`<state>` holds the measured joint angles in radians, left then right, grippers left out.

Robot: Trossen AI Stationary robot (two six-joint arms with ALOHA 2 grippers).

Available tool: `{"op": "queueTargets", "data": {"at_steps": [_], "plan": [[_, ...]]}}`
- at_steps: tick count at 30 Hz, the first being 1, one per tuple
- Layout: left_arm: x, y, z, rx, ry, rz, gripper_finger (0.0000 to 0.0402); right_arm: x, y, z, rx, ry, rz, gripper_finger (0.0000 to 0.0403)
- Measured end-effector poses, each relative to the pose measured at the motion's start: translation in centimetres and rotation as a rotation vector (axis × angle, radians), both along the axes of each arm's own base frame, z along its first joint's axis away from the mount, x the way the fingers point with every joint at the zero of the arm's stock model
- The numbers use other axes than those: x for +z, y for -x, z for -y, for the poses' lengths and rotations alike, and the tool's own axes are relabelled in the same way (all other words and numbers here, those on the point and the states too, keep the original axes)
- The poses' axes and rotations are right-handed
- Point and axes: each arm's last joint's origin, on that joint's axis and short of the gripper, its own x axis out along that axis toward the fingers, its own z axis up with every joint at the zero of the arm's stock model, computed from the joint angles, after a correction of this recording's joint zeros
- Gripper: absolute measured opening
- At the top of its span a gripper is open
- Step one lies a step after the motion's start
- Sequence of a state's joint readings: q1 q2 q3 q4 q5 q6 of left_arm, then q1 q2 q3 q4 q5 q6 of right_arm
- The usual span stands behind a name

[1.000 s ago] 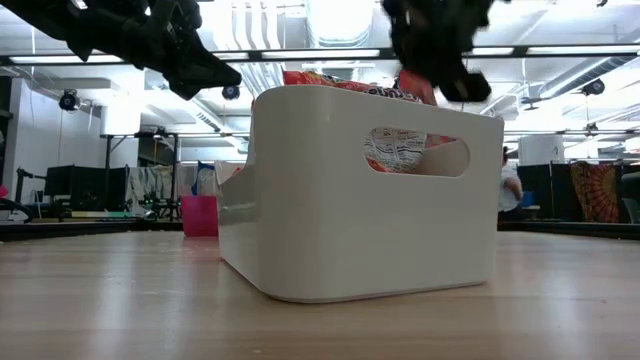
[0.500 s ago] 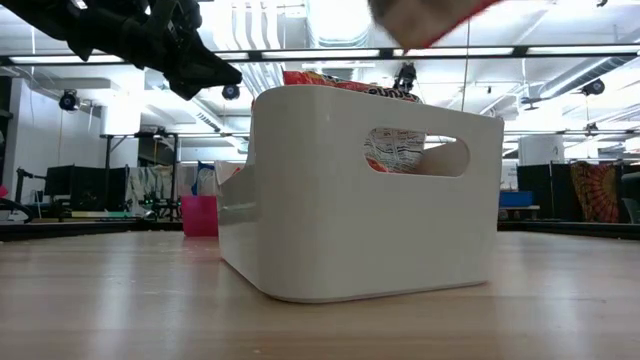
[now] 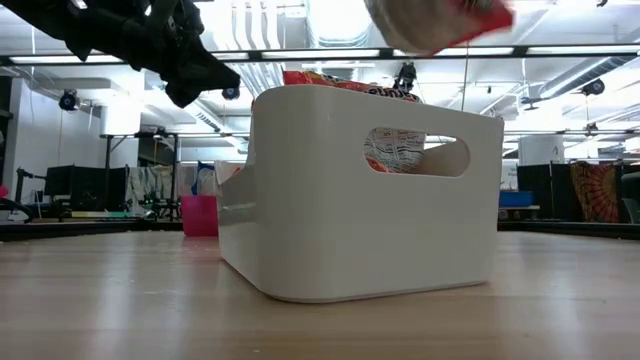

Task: Sort Maruchan noodles
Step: Put the orange noodle pack into the white bin

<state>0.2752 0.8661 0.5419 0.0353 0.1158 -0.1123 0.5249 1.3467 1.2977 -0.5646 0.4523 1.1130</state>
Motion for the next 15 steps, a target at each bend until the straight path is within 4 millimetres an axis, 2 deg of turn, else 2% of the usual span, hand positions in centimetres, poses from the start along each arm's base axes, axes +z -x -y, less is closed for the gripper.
{"op": "queueTargets", "data": {"at_steps": [4, 9, 15], "plan": [[0.1, -0.2, 0.7, -0.036, 0.002, 0.010, 0.0038, -1.5, -0.7, -0.7, -0.002, 0.075, -0.034, 0.0012], [0.4, -0.4, 1.3, -0.071, -0.018, 0.041, 0.0038, -4.0, -2.6, -2.2, 0.071, 0.149, -0.088, 0.0012], [-0.6, -0.2, 1.8, -0.125, -0.064, -0.073, 0.0038, -5.7, -4.9, -3.6, 0.147, 0.234, -0.061, 0.0012]]}}
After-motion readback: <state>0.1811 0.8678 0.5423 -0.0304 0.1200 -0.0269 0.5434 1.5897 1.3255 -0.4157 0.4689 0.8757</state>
